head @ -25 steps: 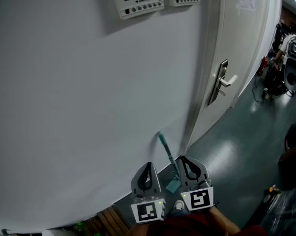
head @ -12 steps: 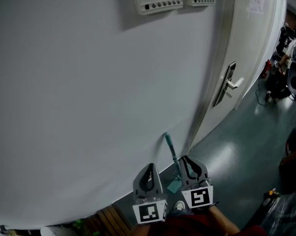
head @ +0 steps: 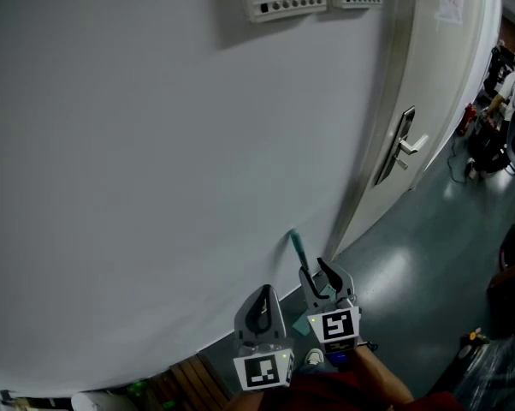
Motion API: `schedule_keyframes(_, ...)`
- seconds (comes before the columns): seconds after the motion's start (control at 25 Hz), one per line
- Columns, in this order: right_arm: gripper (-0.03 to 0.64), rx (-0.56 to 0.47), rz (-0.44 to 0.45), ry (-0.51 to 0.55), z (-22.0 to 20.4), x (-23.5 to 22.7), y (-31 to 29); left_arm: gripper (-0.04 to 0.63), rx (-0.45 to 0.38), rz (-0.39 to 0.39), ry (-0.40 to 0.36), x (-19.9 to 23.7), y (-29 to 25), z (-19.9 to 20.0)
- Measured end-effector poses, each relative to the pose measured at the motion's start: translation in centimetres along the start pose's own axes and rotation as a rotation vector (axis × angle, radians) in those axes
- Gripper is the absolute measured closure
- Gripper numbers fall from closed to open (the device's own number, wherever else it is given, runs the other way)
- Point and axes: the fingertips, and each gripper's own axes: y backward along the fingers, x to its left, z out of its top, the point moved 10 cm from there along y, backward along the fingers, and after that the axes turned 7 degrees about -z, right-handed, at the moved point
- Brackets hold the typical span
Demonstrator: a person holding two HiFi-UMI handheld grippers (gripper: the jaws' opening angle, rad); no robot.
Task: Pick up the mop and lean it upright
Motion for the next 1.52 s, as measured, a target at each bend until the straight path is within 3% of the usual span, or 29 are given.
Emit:
schedule_keyframes(0.16, 0.439, 0.034, 0.010, -0.044, -0.1, 0.3, -1.9, 0.581, -0.025, -0.004, 0.016, 0.1, 0.0, 0.4)
schedule_keyframes(0.64, 0.428, 0.081, 0.028, -0.044, -1.3, 0.6, -6.8, 0.581, -0.023, 0.033, 0.025, 1.3, 0.6, 0.4)
schedule_keyframes(1.28, 0.428, 0.116, 0.018, 0.004, -2.4, 0.4, -9.5, 0.581, -0.023, 0.051, 0.022, 1.9, 0.4, 0.4)
schedule_keyframes(1.36, 0.441, 0.129, 0.008, 0.020, -2.8, 0.3, -9.8, 0.581, -0.021, 0.052, 0.025, 1.9, 0.3, 0.3)
schedule_keyframes(1.44, 0.503, 0.126, 0.001, 0.024, -3.0, 0.4, -9.8, 0.581, -0.020, 0.053, 0.024, 1.9, 0.2, 0.3)
schedule_keyframes(1.52, 0.506, 0.119, 0.003, 0.013, -3.0, 0.5, -9.8, 0.581, -0.008, 0.054, 0.006, 2.0, 0.3, 0.2)
